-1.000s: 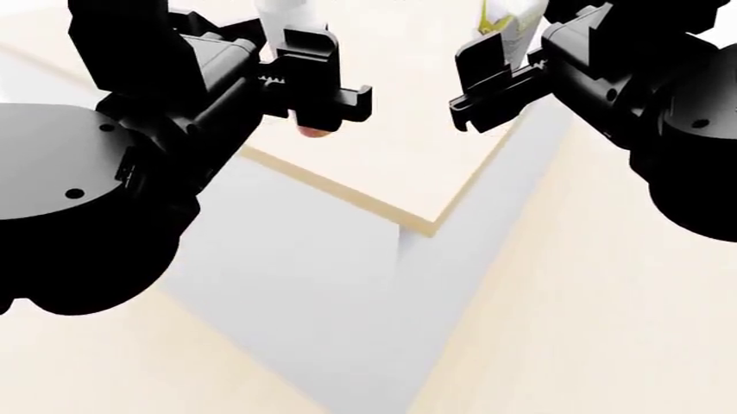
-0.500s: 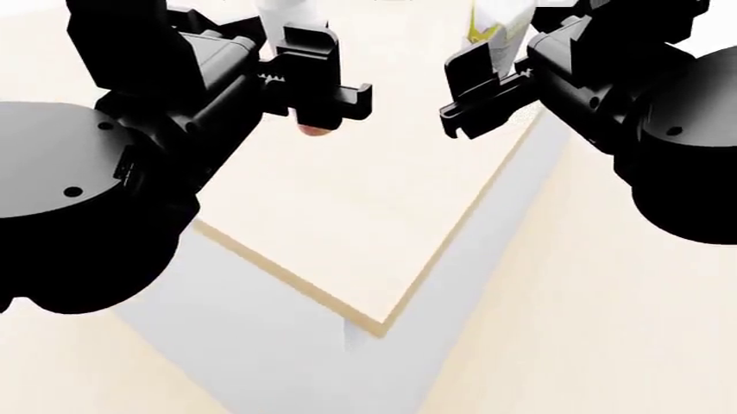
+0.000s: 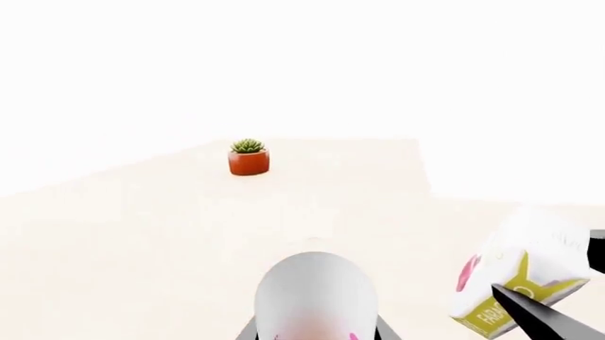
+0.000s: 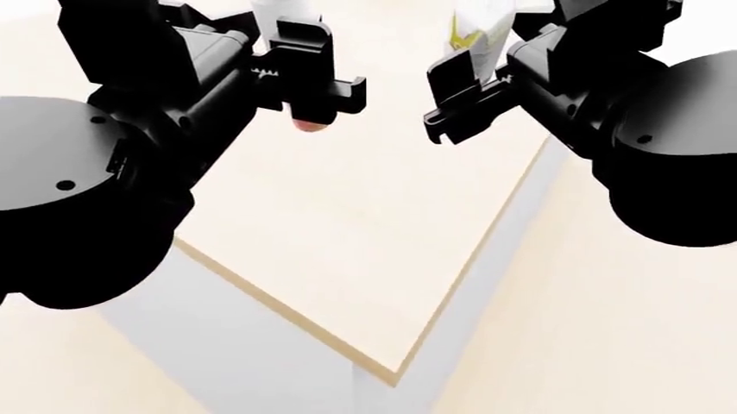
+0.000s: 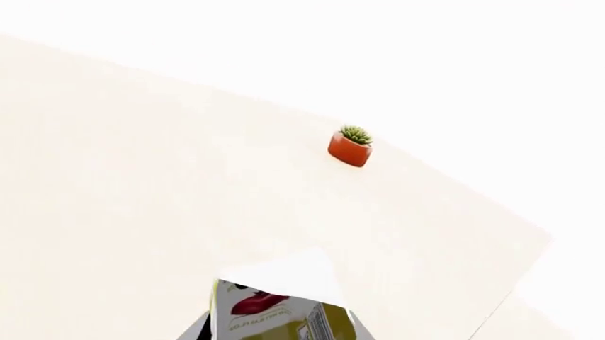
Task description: Move the drinks to the dining counter.
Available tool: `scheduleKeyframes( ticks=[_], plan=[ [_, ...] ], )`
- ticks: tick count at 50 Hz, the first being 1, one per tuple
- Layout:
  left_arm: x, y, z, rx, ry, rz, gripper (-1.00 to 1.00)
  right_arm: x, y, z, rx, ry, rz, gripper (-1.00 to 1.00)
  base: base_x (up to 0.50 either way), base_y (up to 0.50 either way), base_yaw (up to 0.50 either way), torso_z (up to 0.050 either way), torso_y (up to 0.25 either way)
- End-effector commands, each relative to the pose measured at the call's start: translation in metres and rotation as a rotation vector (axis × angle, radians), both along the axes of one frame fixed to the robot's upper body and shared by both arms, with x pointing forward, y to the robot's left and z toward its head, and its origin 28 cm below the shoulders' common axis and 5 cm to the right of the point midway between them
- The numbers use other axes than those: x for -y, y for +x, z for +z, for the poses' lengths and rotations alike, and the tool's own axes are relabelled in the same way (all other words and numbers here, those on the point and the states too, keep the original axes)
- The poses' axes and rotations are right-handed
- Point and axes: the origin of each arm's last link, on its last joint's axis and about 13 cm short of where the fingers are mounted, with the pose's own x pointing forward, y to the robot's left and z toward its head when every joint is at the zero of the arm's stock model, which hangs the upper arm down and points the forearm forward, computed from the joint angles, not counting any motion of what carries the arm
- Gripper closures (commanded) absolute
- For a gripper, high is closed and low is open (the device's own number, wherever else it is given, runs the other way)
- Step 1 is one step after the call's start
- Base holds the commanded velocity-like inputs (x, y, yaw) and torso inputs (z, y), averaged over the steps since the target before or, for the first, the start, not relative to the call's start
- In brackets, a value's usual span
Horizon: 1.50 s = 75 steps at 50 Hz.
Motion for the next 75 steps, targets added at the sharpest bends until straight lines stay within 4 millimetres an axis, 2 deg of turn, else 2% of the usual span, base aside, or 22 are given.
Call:
scheduleKeyframes(
  ticks=[1, 9, 16, 22, 25, 26, 27, 28, 33, 35, 42, 75],
  plan=[
    [-0.002, 0.001, 0.007, 0.029, -0.023, 0.019, 1.00, -0.002, 0.003, 0.003, 0.040, -0.019, -0.007, 1.00, -0.42, -0.28, 0.00, 0.000, 0.010],
    [-0.003, 0.001, 0.007, 0.030, -0.024, 0.021, 1.00, -0.004, 0.010, -0.005, 0.032, 0.024, -0.002, 1.00, -0.21, -0.14, 0.00, 0.001, 0.001],
    [-0.003, 0.001, 0.006, 0.030, -0.022, 0.019, 1.00, -0.008, 0.023, -0.017, 0.019, 0.042, 0.000, 1.00, 0.00, 0.00, 0.00, 0.000, 0.000],
    [-0.002, 0.000, 0.006, 0.028, -0.020, 0.016, 1.00, -0.005, 0.037, -0.024, -0.007, 0.064, -0.044, 1.00, 0.00, 0.00, 0.00, 0.002, 0.002],
    [-0.002, 0.000, 0.005, 0.024, -0.021, 0.016, 1.00, -0.007, 0.045, -0.025, 0.010, 0.115, -0.061, 1.00, 0.00, 0.00, 0.00, 0.000, 0.003],
    [-0.003, -0.001, 0.006, 0.025, -0.026, 0.019, 1.00, -0.007, 0.044, -0.032, 0.029, 0.176, -0.048, 1.00, 0.00, 0.00, 0.00, 0.000, 0.000],
    [-0.003, -0.001, 0.006, 0.026, -0.021, 0.024, 1.00, -0.005, 0.047, -0.045, -0.034, 0.129, -0.087, 1.00, 0.00, 0.00, 0.00, 0.000, 0.000],
    [-0.003, -0.001, 0.009, 0.029, -0.030, 0.023, 1.00, -0.003, 0.051, -0.048, -0.033, 0.123, -0.094, 1.00, 0.00, 0.00, 0.00, 0.000, 0.000],
    [-0.002, -0.002, 0.010, 0.037, -0.026, 0.024, 1.00, -0.001, 0.058, -0.045, -0.042, 0.104, -0.108, 1.00, 0.00, 0.00, 0.00, 0.000, 0.002],
    [-0.003, -0.002, 0.010, 0.039, -0.025, 0.024, 1.00, 0.000, 0.057, -0.045, -0.050, 0.046, -0.095, 1.00, 0.00, 0.00, 0.00, 0.000, 0.000],
    [-0.001, -0.001, 0.008, 0.037, -0.019, 0.025, 1.00, 0.002, 0.063, -0.058, -0.080, 0.035, -0.087, 1.00, 0.00, 0.00, 0.00, 0.001, 0.001],
    [0.001, -0.002, 0.004, 0.028, -0.010, 0.011, 1.00, -0.008, 0.070, -0.067, -0.144, -0.010, -0.029, 1.00, 0.00, 0.00, 0.00, 0.001, 0.002]
  ],
)
